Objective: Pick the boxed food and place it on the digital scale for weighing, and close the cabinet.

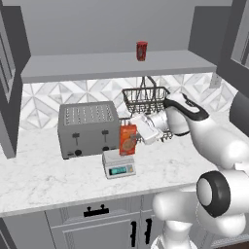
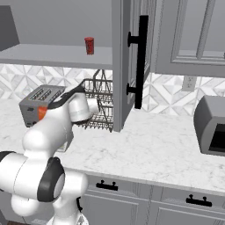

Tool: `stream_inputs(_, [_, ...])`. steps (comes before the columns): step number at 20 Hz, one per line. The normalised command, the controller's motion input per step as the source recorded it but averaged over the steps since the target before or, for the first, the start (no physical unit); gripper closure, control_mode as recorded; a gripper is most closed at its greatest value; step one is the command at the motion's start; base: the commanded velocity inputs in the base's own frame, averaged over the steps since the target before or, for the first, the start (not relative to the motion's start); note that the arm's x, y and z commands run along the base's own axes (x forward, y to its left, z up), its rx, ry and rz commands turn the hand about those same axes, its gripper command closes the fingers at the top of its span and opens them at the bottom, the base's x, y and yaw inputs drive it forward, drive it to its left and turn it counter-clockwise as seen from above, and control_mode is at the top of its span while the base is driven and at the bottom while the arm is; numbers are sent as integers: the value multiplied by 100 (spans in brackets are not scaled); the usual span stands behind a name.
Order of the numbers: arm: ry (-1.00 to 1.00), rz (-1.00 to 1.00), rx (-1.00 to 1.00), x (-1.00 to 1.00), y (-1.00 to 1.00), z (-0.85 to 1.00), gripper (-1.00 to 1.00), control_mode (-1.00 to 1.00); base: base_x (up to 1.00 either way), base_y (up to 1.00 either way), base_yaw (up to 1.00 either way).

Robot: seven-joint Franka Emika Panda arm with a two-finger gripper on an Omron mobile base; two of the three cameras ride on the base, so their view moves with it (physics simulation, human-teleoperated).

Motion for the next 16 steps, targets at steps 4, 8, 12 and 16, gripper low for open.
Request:
stream_inputs(4, [-6, 0, 0, 0, 0, -26, 100, -100, 0, 0, 0])
stream_inputs(8, [-15, 0, 0, 0, 0, -28, 100, -100, 0, 0, 0])
stream_inputs(12, [-21, 0, 0, 1, 0, -26, 100, -100, 0, 0, 0])
stream_inputs(16, [-21, 0, 0, 14, 0, -13, 100, -100, 0, 0, 0])
